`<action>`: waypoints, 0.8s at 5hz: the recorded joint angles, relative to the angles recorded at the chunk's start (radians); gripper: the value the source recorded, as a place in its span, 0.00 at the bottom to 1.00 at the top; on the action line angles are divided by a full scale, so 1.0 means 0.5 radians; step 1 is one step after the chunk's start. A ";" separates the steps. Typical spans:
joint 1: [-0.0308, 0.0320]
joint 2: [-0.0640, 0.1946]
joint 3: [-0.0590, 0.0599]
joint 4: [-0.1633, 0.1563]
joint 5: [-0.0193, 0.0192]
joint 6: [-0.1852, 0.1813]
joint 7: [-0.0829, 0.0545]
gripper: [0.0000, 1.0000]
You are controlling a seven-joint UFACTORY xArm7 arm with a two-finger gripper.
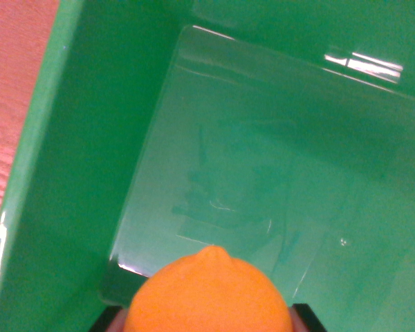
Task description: Pick fruit
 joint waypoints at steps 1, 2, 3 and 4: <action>0.000 0.000 0.000 0.000 0.0000 0.000 0.000 1.00; -0.002 -0.038 -0.001 0.053 0.0035 0.091 0.000 1.00; -0.002 -0.038 -0.001 0.053 0.0035 0.091 0.000 1.00; -0.004 -0.074 -0.002 0.105 0.0068 0.179 0.000 1.00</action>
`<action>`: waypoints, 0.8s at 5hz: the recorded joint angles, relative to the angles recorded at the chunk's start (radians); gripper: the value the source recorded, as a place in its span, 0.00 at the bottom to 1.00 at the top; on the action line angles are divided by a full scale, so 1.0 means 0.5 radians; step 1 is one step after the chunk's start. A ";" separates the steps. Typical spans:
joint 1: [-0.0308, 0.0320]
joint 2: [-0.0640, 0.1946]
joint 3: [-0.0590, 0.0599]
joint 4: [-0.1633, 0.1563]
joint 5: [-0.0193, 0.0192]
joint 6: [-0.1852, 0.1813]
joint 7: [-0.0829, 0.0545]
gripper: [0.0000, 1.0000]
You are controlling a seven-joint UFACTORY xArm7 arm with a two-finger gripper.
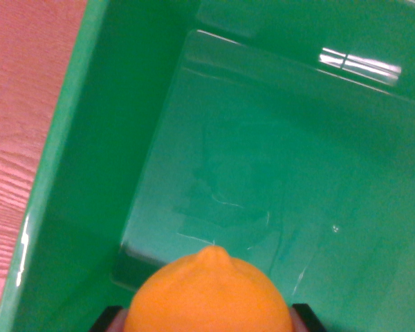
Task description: Pick fruit
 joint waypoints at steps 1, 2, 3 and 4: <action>0.000 0.000 0.000 0.000 0.0000 0.000 0.000 1.00; -0.002 -0.035 -0.001 0.049 0.0032 0.083 0.000 1.00; -0.002 -0.035 -0.001 0.049 0.0032 0.083 0.000 1.00; -0.003 -0.066 -0.001 0.093 0.0060 0.158 0.000 1.00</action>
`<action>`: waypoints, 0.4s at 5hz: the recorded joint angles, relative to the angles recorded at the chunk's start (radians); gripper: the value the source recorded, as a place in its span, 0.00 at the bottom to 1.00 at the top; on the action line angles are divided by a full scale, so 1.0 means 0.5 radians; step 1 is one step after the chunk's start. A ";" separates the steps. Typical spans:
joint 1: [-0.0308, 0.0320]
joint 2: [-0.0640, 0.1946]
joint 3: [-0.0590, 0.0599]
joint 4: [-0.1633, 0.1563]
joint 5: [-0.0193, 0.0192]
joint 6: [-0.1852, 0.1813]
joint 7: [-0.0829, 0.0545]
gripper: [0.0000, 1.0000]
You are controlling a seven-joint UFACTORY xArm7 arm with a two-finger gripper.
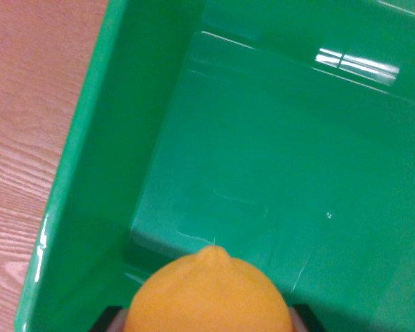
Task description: Pick fruit
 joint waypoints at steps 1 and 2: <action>0.000 0.000 0.000 0.000 0.0000 0.000 0.000 1.00; -0.001 -0.031 -0.001 0.043 0.0028 0.074 0.000 1.00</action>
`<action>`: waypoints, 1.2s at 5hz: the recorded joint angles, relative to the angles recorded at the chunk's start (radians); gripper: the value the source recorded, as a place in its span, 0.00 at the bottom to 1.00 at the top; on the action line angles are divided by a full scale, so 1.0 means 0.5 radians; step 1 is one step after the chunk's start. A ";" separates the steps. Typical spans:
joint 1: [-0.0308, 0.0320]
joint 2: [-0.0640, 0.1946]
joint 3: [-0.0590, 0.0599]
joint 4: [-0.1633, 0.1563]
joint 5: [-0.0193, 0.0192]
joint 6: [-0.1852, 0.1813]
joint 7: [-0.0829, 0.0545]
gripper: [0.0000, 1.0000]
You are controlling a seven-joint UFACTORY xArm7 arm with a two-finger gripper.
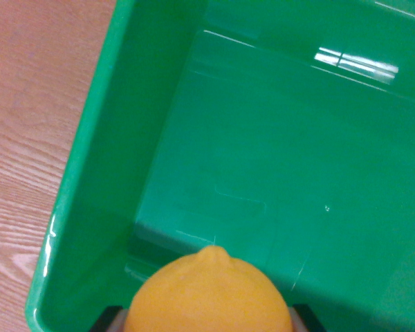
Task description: Pick fruit
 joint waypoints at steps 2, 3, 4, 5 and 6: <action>-0.001 -0.026 -0.001 0.036 0.0024 0.062 0.000 1.00; -0.001 -0.026 -0.001 0.036 0.0024 0.062 0.000 1.00; -0.002 -0.051 -0.001 0.072 0.0047 0.122 0.000 1.00; -0.002 -0.051 -0.001 0.072 0.0047 0.122 0.000 1.00; -0.003 -0.071 -0.002 0.099 0.0065 0.170 0.000 1.00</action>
